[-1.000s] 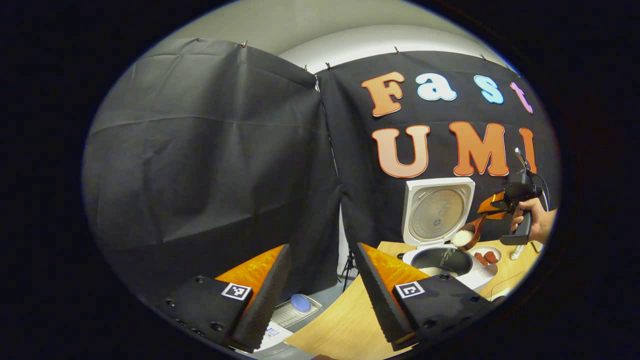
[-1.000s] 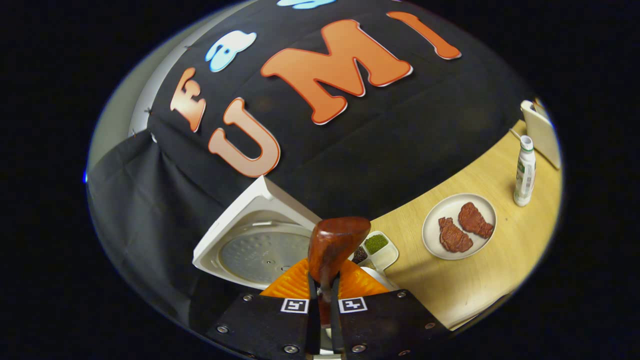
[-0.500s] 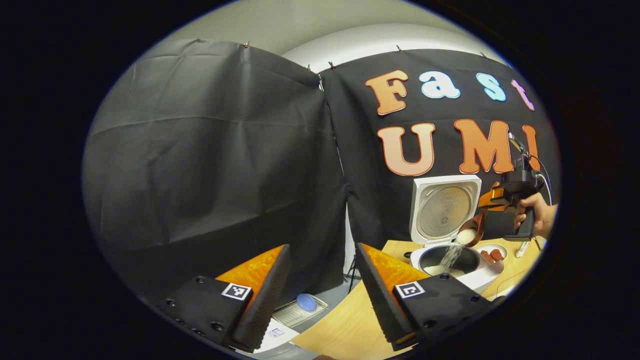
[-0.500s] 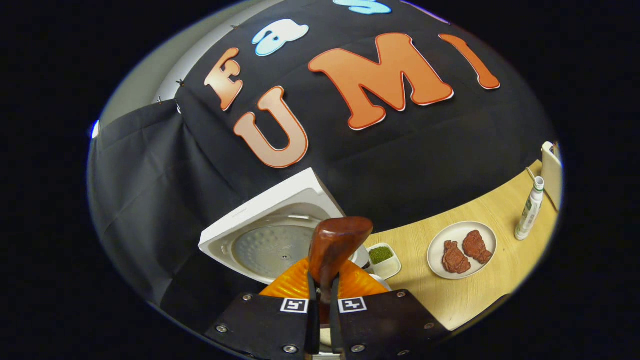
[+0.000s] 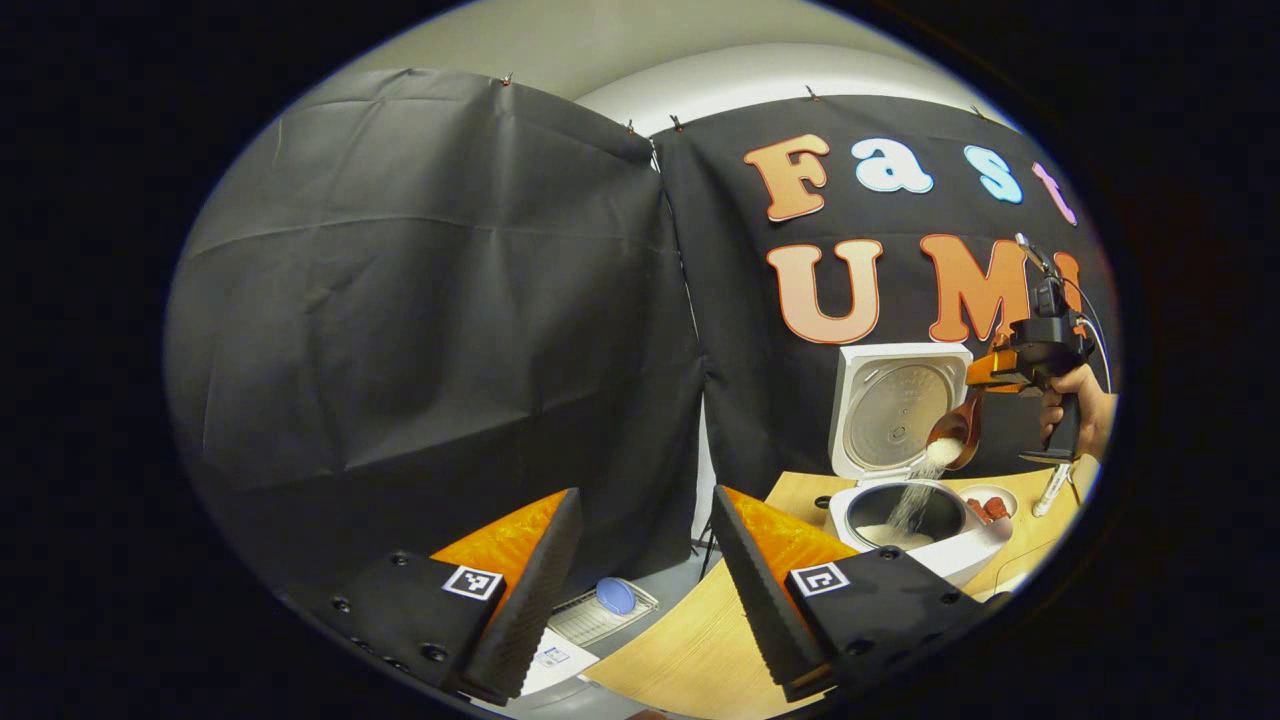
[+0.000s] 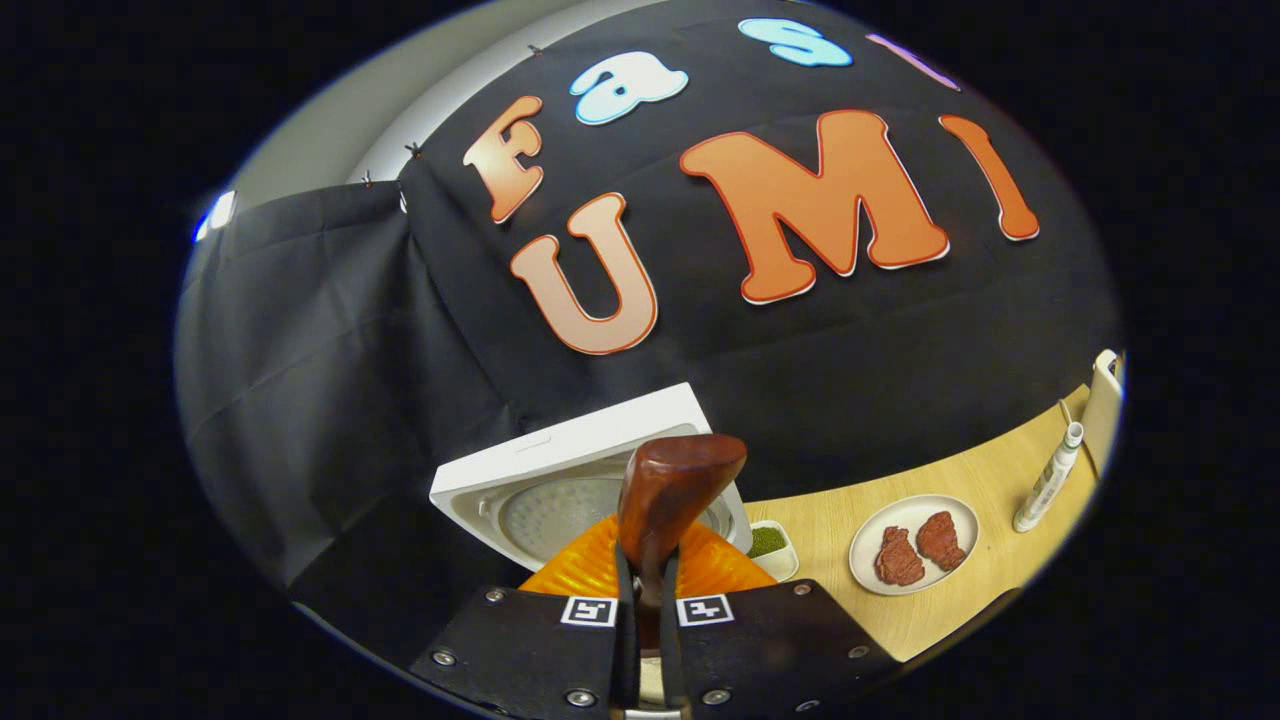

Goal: Close the left gripper, press the button to open the rice cooker; take a wooden spoon from the chopstick holder with the right hand, scoop a spoonful of rice and pour it into the rice cooker, then put the wooden spoon back into the chopstick holder.

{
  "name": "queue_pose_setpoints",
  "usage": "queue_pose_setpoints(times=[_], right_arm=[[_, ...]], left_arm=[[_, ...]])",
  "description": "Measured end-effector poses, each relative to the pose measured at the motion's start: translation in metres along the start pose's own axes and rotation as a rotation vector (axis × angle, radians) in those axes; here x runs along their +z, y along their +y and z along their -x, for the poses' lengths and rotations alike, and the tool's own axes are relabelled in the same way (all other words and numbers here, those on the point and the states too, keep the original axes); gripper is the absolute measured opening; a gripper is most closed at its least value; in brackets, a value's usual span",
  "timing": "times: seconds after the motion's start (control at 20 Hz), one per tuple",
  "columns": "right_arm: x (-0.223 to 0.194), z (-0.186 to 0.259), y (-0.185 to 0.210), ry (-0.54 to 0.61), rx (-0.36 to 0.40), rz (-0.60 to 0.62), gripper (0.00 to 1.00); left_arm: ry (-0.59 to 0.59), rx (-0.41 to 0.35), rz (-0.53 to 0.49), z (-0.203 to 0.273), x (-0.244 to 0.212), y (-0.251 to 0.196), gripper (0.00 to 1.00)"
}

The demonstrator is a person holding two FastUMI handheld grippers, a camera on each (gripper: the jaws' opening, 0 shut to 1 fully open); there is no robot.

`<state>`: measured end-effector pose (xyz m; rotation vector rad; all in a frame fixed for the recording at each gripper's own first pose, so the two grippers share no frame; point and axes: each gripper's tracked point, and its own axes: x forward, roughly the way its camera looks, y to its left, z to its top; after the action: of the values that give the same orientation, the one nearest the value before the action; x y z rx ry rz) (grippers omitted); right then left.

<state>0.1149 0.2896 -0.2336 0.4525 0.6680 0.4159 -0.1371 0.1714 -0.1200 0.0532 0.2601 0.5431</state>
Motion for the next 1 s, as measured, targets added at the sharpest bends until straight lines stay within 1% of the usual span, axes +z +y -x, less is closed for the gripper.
queue_pose_setpoints(times=[0.35,0.4,0.9,0.95,1.0], right_arm=[[0.019,0.009,0.030,-0.058,0.059,0.145,0.07],[0.023,0.010,0.034,-0.066,0.069,0.171,0.07],[0.045,0.020,0.061,-0.157,0.120,0.380,0.07],[0.045,0.020,0.062,-0.166,0.126,0.395,0.08],[0.047,0.022,0.063,-0.174,0.129,0.409,0.08]], left_arm=[[0.008,0.006,0.004,0.001,-0.005,0.001,0.85],[0.010,0.009,0.007,0.002,-0.006,0.002,0.89],[0.012,0.039,0.018,0.001,-0.011,0.009,0.89],[0.013,0.040,0.017,0.002,-0.010,0.010,0.93],[0.011,0.042,0.015,0.002,-0.010,0.011,0.93]])
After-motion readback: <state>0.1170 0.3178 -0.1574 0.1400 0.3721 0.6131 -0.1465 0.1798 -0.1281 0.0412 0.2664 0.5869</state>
